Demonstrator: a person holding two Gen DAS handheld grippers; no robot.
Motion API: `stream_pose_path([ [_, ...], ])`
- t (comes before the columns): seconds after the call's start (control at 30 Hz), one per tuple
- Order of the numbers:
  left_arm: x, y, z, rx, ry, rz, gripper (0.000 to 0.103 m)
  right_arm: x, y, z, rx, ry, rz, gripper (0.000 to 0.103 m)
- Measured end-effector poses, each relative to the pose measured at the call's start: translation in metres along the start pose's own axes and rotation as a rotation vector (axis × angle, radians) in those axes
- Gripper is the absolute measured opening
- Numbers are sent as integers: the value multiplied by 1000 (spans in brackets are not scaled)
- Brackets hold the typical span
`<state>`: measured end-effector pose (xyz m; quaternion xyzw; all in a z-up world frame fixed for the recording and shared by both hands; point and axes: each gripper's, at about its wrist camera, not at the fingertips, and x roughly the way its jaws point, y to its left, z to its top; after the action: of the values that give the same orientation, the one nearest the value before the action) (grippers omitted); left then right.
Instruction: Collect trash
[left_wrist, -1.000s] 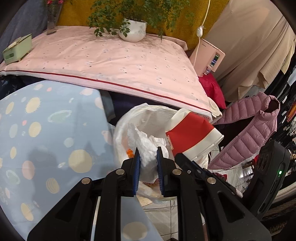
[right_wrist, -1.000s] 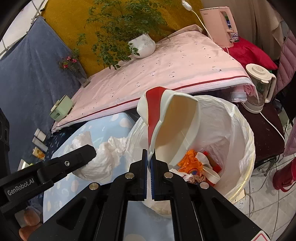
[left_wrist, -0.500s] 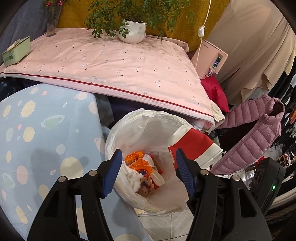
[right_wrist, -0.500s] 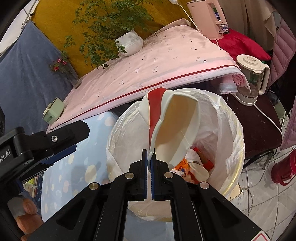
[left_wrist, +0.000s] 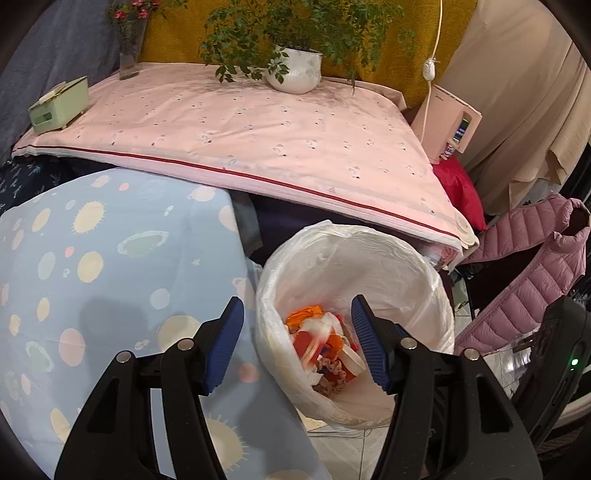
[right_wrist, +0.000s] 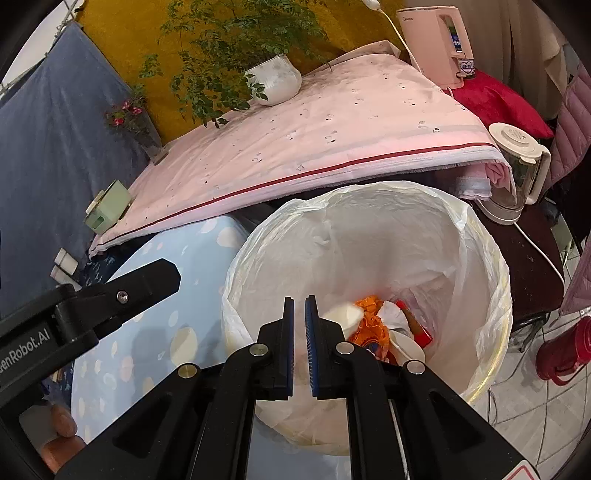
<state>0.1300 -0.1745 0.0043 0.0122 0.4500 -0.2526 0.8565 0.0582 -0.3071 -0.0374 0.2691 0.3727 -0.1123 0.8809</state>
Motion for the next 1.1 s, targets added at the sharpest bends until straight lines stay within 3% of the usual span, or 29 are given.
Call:
stream_pose_path([
  [0.3, -4, 17, -8, -9, -11, 65, 58, -3, 8, -3, -27, 2, -32, 11],
  [0.4, -7, 20, -12, -3, -17, 89, 59, -6, 10, -4, -40, 2, -50, 16],
  [0.5, -11, 25, -16, -2, -29, 115, 66, -9, 14, -7, -63, 2, -71, 18],
  [0.73, -17, 32, -27, 11, -38, 149, 67, -15, 23, -15, -123, 6, -127, 26],
  [1.1, -24, 49, -49, 8, -32, 200, 68, -22, 31, -31, -185, 22, -188, 31],
])
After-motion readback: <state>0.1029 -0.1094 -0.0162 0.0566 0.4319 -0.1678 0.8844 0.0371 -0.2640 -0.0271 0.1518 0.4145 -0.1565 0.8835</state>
